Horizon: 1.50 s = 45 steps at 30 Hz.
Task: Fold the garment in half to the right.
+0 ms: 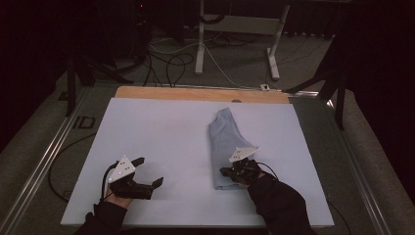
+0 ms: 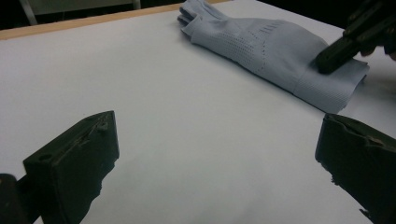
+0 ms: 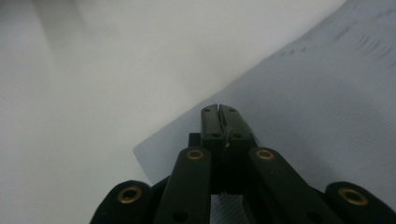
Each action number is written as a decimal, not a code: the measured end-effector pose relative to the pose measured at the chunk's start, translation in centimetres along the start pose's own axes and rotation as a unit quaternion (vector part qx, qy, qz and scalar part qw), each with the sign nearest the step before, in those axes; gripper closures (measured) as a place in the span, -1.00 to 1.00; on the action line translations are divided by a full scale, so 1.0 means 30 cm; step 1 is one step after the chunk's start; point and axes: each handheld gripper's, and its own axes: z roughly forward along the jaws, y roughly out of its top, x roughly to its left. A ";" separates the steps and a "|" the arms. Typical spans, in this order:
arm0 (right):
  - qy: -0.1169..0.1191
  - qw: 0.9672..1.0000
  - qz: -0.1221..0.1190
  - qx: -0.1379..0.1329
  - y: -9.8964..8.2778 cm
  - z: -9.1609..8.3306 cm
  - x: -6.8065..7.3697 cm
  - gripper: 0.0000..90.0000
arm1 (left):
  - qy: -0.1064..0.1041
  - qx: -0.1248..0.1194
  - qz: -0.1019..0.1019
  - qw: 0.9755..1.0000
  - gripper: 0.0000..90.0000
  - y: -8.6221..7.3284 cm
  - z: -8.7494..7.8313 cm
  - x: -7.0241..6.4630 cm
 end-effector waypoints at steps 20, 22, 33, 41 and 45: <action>0.045 0.999 -0.007 0.008 -0.060 0.061 0.081 1.00 | -0.001 0.000 -0.002 1.000 -0.99 0.000 0.003 -0.002; 0.037 0.999 -0.011 0.015 -0.051 0.065 0.090 1.00 | -0.002 0.000 -0.005 1.000 -0.99 -0.001 0.003 -0.002; 0.054 0.998 0.011 0.002 -0.046 0.046 0.067 1.00 | 0.000 -0.004 -0.003 1.000 -0.99 0.005 -0.004 -0.002; 0.055 0.998 0.007 -0.043 -0.001 -0.023 0.052 1.00 | -0.001 -0.004 -0.003 1.000 -0.99 0.010 -0.008 0.001; 0.054 0.997 0.005 -0.060 0.021 -0.047 0.037 0.69 | -0.003 -0.004 -0.003 1.000 -0.99 0.012 -0.008 -0.001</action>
